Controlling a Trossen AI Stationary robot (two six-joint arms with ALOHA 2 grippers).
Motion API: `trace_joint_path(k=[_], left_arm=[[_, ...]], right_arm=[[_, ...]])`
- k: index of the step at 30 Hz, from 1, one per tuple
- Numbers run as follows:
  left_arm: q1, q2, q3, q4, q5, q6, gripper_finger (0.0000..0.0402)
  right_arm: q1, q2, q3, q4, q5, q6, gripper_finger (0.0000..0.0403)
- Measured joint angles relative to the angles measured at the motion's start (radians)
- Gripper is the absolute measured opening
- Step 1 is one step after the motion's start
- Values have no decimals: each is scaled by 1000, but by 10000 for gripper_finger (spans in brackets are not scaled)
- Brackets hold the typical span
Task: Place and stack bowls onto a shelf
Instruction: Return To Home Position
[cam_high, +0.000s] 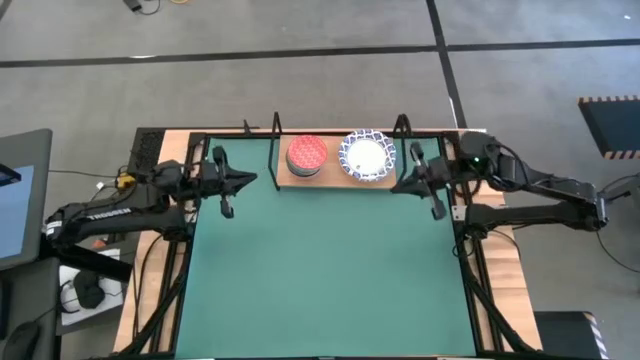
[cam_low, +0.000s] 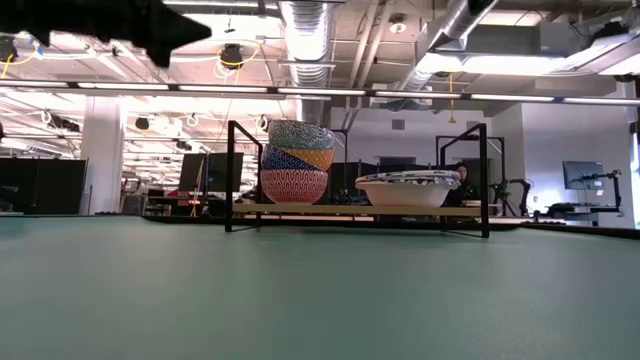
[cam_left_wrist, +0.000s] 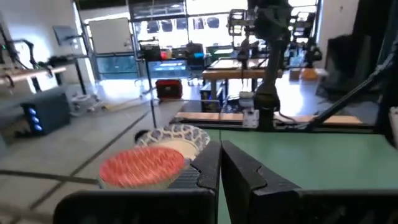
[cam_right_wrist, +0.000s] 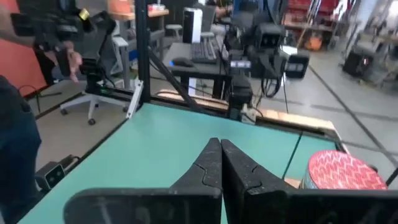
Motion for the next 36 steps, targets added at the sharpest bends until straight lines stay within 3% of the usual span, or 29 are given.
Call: trace_joint_path(k=[6, 14, 26, 36], left_arm=[[-38, -99, -125, 33, -16, -78, 0], [-46, -115, -129, -26, -21, -58, 0], [-46, -115, -129, -81, 2, -6, 0], [-46, -115, -131, -162, 31, 6, 0]], right_arm=[[4, -105, -192, 118, 2, 35, 18], [2, -183, -467, 471, 20, 227, 18], [-67, -303, -618, 512, 19, 240, 19], [-63, -435, -786, 654, 16, 390, 19]])
